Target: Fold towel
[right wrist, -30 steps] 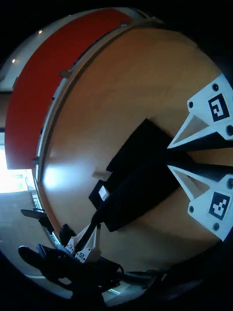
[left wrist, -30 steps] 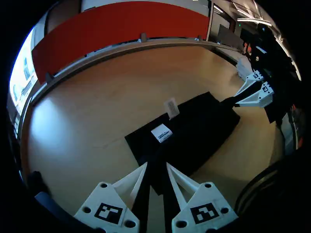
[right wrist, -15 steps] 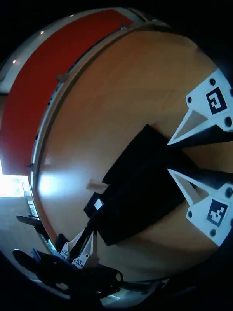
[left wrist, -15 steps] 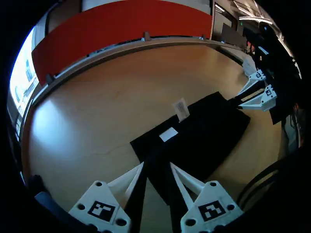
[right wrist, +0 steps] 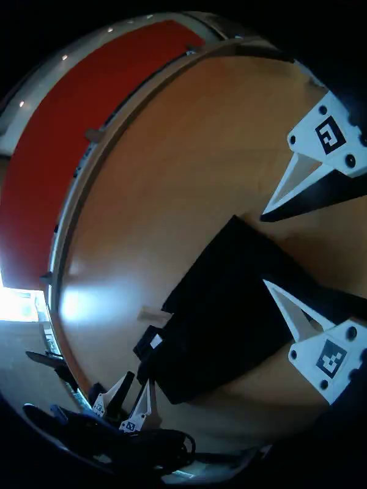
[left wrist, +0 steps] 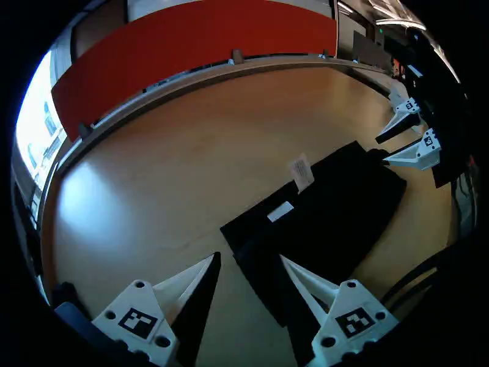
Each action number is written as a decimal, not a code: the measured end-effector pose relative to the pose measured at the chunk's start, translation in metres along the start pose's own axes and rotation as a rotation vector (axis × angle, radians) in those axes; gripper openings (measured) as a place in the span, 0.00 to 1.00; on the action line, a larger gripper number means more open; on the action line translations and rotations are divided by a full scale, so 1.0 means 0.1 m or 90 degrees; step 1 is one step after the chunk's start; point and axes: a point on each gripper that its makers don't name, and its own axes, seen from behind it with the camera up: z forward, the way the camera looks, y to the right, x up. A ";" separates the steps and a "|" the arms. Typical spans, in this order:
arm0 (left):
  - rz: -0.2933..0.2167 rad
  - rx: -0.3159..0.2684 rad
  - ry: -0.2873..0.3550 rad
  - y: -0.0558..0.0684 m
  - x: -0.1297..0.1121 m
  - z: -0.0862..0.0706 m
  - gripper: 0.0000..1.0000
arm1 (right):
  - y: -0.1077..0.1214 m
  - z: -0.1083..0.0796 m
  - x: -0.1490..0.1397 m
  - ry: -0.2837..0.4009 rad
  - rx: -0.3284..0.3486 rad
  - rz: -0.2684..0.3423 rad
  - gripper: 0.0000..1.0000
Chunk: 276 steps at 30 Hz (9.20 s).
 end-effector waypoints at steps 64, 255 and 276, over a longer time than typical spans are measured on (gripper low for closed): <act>-0.032 0.019 0.057 -0.10 0.17 -0.37 0.61 | -0.07 -0.28 -0.07 0.032 -0.030 0.013 0.92; -0.276 0.133 0.046 0.13 -1.36 -2.10 0.94 | -1.28 -0.42 0.72 0.087 0.129 -0.280 0.74; -0.268 0.130 0.046 0.14 -1.32 -2.07 0.94 | -1.12 -0.44 0.29 0.046 0.114 -0.224 0.87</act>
